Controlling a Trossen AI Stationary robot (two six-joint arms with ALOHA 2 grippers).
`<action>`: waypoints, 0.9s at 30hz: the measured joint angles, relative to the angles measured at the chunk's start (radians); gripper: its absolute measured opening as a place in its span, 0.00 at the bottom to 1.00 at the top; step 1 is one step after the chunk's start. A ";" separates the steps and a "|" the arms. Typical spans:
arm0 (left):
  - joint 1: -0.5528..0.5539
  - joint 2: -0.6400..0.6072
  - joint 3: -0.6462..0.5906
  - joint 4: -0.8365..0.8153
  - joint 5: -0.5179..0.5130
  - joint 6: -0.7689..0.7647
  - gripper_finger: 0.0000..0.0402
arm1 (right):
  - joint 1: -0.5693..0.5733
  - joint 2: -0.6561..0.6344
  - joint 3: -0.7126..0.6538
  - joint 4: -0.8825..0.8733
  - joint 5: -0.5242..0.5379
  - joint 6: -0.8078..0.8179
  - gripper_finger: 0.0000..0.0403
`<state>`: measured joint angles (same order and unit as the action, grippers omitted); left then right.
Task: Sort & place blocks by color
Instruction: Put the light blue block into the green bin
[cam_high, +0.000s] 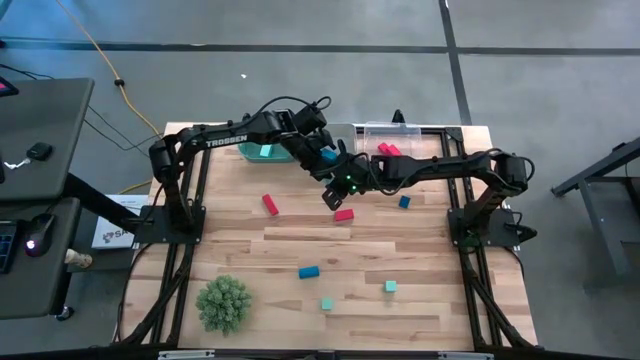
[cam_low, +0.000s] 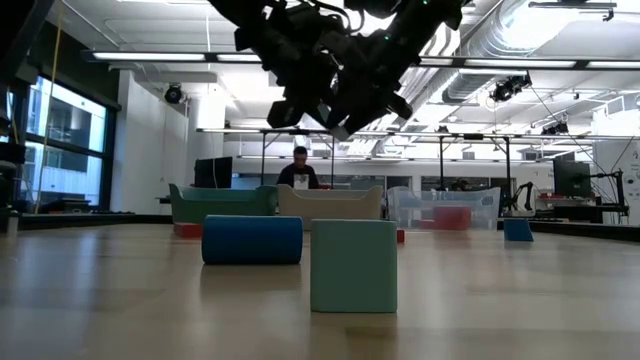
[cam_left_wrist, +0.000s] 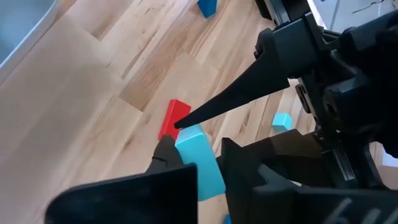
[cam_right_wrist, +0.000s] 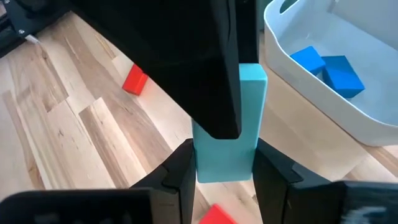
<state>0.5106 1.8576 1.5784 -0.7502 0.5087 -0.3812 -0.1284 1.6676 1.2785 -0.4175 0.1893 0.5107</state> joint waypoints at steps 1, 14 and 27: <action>0.000 0.000 0.000 0.000 -0.001 0.003 0.01 | 0.000 0.000 0.000 0.000 0.001 -0.002 0.25; 0.000 0.000 -0.003 0.010 0.001 0.044 0.00 | -0.002 0.000 0.000 -0.014 -0.036 0.006 0.33; 0.017 0.004 -0.003 0.013 -0.019 0.074 0.00 | -0.011 -0.006 0.004 -0.032 -0.052 0.037 0.54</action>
<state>0.5280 1.8612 1.5749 -0.7370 0.4894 -0.3071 -0.1393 1.6619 1.2829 -0.4492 0.1371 0.5473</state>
